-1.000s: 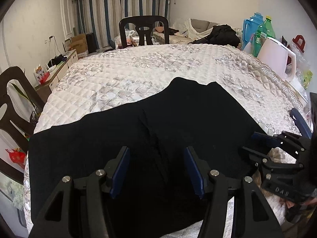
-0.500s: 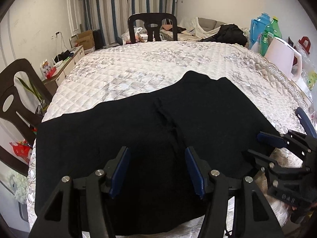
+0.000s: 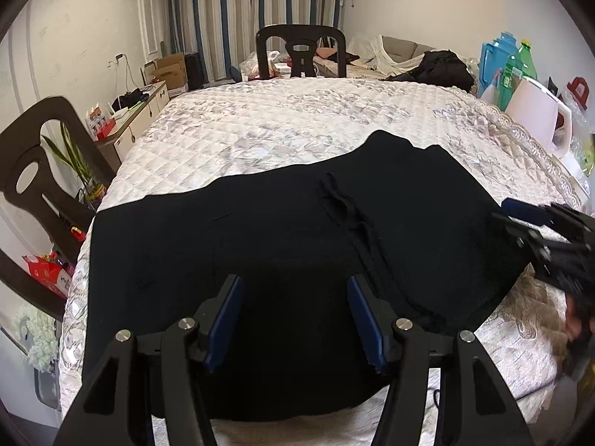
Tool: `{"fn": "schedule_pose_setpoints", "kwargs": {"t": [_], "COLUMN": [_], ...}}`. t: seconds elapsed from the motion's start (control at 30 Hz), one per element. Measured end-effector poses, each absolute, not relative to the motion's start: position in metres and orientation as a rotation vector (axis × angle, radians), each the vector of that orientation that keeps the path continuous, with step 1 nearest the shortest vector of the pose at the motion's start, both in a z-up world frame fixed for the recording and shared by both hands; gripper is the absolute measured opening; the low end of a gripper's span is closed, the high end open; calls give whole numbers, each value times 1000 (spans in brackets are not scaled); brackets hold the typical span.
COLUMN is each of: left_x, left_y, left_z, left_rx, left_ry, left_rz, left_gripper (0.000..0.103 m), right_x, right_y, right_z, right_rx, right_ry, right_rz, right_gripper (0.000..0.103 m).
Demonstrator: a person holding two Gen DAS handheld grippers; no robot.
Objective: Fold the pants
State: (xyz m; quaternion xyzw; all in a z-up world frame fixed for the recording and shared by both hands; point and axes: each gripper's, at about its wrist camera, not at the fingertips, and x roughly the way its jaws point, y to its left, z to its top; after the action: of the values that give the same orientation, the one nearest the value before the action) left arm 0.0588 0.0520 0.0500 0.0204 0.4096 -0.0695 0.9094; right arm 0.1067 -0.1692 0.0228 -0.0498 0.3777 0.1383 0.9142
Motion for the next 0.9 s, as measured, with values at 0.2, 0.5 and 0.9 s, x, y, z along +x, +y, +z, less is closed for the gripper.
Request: {"fn": "schedule_pose_setpoints", "kwargs": {"t": [0.2, 0.5, 0.9], "left_x": [57, 58, 76], "left_y": [74, 84, 65], "left_z": [45, 46, 53], "left_rx": [-9, -33, -77], "left_ry": [852, 848, 838], "left_rz": [-120, -121, -217], "left_gripper": [61, 61, 61], "right_x": [137, 160, 192], "right_y": [-153, -75, -170], "right_z": [7, 9, 24], "right_rx": [-138, -180, -76], "right_ry": [877, 883, 890], "right_rz": [275, 459, 262], "right_gripper": [49, 49, 49]}}
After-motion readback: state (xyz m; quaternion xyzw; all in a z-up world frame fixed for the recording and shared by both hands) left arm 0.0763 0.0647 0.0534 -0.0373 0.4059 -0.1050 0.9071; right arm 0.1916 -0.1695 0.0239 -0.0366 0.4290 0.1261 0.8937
